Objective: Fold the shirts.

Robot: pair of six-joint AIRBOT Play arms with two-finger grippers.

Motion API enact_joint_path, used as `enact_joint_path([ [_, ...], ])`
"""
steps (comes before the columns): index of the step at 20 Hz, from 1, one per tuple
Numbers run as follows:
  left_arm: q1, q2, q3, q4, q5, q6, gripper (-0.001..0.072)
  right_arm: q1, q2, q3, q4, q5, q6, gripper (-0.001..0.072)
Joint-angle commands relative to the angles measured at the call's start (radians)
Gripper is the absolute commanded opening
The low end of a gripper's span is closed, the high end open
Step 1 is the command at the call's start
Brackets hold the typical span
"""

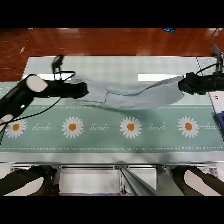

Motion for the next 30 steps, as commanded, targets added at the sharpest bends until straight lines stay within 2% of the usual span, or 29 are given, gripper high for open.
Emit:
enact_joint_path([
  [1,-0.155,-0.22,0.19,-0.017,-0.009,-0.01,0.002,-0.004,0.232,-0.118,-0.013,0.037,0.039,0.0019],
  [5,-0.328,-0.508,0.509,-0.029,-0.136,-0.013,0.002,-0.003,0.364,-0.137,0.015,0.069,0.083,0.0019],
  [9,-0.466,-0.745,0.777,-0.169,-0.214,-0.013,0.002,-0.003,0.397,-0.137,0.079,0.087,0.086,0.0019],
  [12,-0.532,-0.837,0.873,-0.246,-0.274,-0.012,0.002,-0.003,0.397,-0.137,0.087,0.08,0.086,0.0019],
  [15,-0.509,-0.838,0.883,-0.24,-0.305,0.011,0.002,-0.003,0.396,-0.137,0.087,0.078,0.087,0.0019],
  [18,-0.363,-0.76,0.883,-0.169,-0.402,0.01,0.002,-0.002,0.392,-0.136,0.093,0.053,0.095,0.0019],
  [20,-0.242,-0.657,0.882,-0.008,-0.495,-0.013,0.002,0.026,0.352,-0.136,0.137,0.035,0.092,0.0019],
  [23,-0.075,-0.44,0.856,0.198,-0.581,-0.019,0.002,0.21,0.214,-0.113,0.177,-0.051,0.077,0.0019],
  [26,0.074,-0.164,0.699,0.278,-0.547,-0.016,0.0021,0.439,-0.02,0.027,0.178,-0.205,0.074,0.0019],
  [30,0.209,0.22,0.327,0.28,-0.465,0.007,0.0021,0.62,-0.397,0.354,0.198,-0.235,0.075,0.0019],
])
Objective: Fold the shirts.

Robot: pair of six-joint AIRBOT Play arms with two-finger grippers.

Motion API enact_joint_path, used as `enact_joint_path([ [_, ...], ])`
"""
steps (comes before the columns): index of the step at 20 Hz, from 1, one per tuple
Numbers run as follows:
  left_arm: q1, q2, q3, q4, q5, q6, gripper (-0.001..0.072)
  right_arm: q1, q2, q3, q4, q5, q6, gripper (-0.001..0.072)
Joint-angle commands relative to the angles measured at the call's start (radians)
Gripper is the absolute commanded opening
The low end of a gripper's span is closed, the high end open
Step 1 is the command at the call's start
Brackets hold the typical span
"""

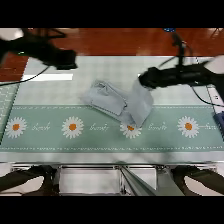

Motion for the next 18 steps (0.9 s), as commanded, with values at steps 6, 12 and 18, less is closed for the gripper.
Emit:
enact_joint_path([
  [6,0.111,0.609,-0.718,-0.037,0.162,-0.044,0.0021,0.248,-0.643,0.549,0.083,-0.07,0.047,0.002],
  [12,0.113,0.606,-0.89,-0.126,0.295,-0.028,0.0021,0.198,-0.702,0.568,0.112,0.018,0.105,0.0407],
  [18,0.271,0.599,-0.768,-0.117,0.33,-0.002,0.0021,-0.099,-0.345,0.546,-0.263,0.41,0.125,0.0406],
])
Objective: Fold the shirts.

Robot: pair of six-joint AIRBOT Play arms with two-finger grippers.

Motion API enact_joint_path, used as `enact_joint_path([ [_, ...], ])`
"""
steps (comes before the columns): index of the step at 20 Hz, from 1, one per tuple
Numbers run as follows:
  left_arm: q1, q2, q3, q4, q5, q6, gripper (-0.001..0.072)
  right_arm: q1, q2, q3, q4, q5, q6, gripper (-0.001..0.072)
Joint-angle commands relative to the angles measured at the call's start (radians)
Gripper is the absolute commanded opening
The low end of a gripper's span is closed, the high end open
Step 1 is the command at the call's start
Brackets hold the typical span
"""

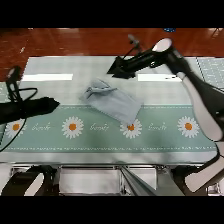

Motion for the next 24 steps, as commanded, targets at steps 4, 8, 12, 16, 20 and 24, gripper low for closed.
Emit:
enact_joint_path([
  [4,0.09,-0.001,0.053,-0.011,-0.021,0.009,0.0021,-0.18,0.597,-0.468,-0.688,-0.079,0.235,0.0406],
  [8,0.063,0.0,0.01,-0.012,-0.027,0.009,0.0021,-0.18,0.87,-1.073,-0.564,-0.487,0.409,0.0406],
  [12,0.056,0.0,-0.03,-0.021,-0.031,0.008,0.0021,-0.129,0.794,-1.322,-0.097,-0.694,0.176,0.0412],
  [16,0.056,-0.008,-0.038,-0.027,-0.031,0.008,0.0021,-0.054,0.579,-1.278,0.21,-0.679,-0.072,0.0414],
  [20,0.056,-0.011,-0.038,-0.027,-0.031,0.005,0.0021,-0.01,0.385,-1.161,0.377,-0.605,-0.19,0.0414],
  [24,0.056,-0.015,-0.038,-0.027,-0.03,0.005,0.0021,0.044,0.206,-0.991,0.385,-0.504,-0.191,0.0268],
])
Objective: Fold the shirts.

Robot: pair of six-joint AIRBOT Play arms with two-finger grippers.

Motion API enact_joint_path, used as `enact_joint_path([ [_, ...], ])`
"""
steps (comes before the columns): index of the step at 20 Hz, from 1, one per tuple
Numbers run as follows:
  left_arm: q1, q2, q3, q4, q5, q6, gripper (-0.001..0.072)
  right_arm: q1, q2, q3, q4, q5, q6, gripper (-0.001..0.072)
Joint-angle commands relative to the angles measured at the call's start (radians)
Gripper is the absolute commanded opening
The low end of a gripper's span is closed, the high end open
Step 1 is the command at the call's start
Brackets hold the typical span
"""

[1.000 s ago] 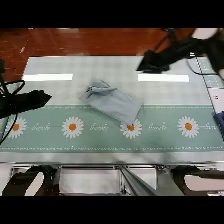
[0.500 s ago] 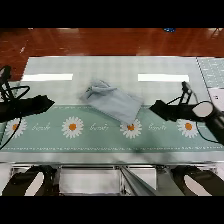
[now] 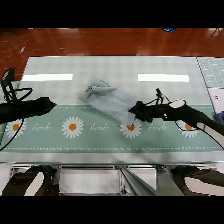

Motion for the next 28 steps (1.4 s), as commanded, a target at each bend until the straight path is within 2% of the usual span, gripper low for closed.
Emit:
enact_joint_path([
  [1,0.0,-0.002,0.0,-0.001,-0.001,-0.001,0.0021,0.043,-0.151,0.156,0.056,0.097,-0.05,0.0148],
  [2,0.0,-0.002,0.0,-0.001,-0.001,-0.001,0.0021,0.047,-0.169,0.217,0.057,0.121,-0.088,0.0021],
  [5,0.0,-0.003,0.0,-0.001,-0.001,0.0,0.0021,0.046,-0.174,0.45,0.021,0.164,-0.071,0.0019],
  [11,0.0,-0.042,-0.002,-0.001,-0.001,0.0,0.0021,0.011,-0.174,1.034,-0.375,0.255,0.22,0.0019],
  [15,0.0,-0.045,-0.005,-0.001,-0.002,0.0,0.0021,-0.145,-0.165,1.249,-0.415,0.402,0.289,0.0019],
  [21,0.0,-0.044,-0.005,-0.014,-0.005,0.0,0.0021,-0.502,-0.05,1.271,-0.428,0.662,0.338,0.0019],
  [24,0.0,-0.044,-0.005,-0.034,-0.004,0.0,0.0021,-0.624,0.024,1.25,-0.582,0.79,0.397,0.0017],
  [28,0.0,-0.044,-0.005,-0.039,-0.004,0.0,0.0022,-0.748,0.195,1.01,-0.678,0.836,0.425,0.0017],
])
